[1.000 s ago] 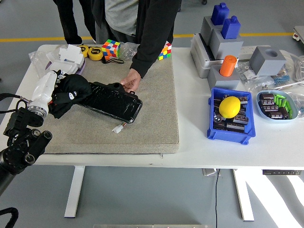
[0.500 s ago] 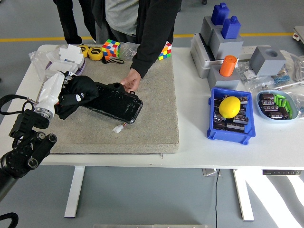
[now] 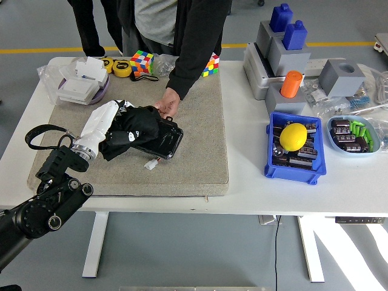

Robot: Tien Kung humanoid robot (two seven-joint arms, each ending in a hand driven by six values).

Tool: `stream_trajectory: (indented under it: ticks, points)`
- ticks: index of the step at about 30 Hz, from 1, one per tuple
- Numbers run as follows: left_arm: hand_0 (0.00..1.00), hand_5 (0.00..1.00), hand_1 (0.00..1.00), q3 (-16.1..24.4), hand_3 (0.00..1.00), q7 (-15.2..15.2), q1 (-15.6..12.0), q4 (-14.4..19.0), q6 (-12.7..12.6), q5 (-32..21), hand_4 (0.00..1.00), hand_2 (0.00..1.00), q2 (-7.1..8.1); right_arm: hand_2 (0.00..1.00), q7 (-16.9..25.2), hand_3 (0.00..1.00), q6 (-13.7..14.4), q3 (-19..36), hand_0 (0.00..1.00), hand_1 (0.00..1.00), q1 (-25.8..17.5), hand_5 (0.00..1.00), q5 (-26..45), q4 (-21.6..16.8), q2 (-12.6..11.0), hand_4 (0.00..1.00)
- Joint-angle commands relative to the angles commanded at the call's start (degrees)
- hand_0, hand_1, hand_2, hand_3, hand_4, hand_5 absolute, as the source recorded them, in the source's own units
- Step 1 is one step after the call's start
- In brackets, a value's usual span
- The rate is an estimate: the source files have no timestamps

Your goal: Pick the rag up,wipe the panel,place it on the desk

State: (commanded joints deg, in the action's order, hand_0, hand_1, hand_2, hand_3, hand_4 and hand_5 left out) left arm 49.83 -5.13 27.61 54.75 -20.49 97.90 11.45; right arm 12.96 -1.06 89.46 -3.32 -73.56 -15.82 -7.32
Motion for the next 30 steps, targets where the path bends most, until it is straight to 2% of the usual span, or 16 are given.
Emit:
stream_trajectory:
  ticks: [6, 14, 20, 30]
  points:
    - [0.228, 0.002, 0.334, -5.34, 0.558, 0.12, 0.07, 3.78, 0.10, -1.50, 0.754, 0.423, 0.19, 0.483, 0.01, 0.522, 0.01, 0.12, 0.590, 0.566, -0.03, 0.368, -0.02, 0.00, 0.00, 0.909]
    - [0.228, 0.002, 0.335, -8.88, 0.558, 0.22, 0.32, 5.35, 0.26, -2.32, 0.754, 0.422, -0.10, 0.483, 0.02, 0.522, 0.00, 0.02, 0.590, 0.566, -0.05, 0.368, 0.05, -0.02, 0.03, 0.909]
    - [0.228, 0.002, 0.331, -7.16, 0.558, -0.01, 0.85, 4.45, -0.01, -1.95, 0.754, 0.422, -0.30, 0.482, 0.00, 0.522, -0.01, 0.08, 0.590, 0.566, 0.00, 0.369, 0.03, -0.01, 0.05, 0.909]
    - [0.228, 0.002, 0.329, -0.53, 0.558, -0.83, 1.70, -1.10, -0.39, -1.20, 0.754, 0.422, 0.33, 0.483, -0.08, 0.522, 0.01, 0.28, 0.590, 0.566, -0.05, 0.369, -0.11, 0.04, 0.05, 0.909]
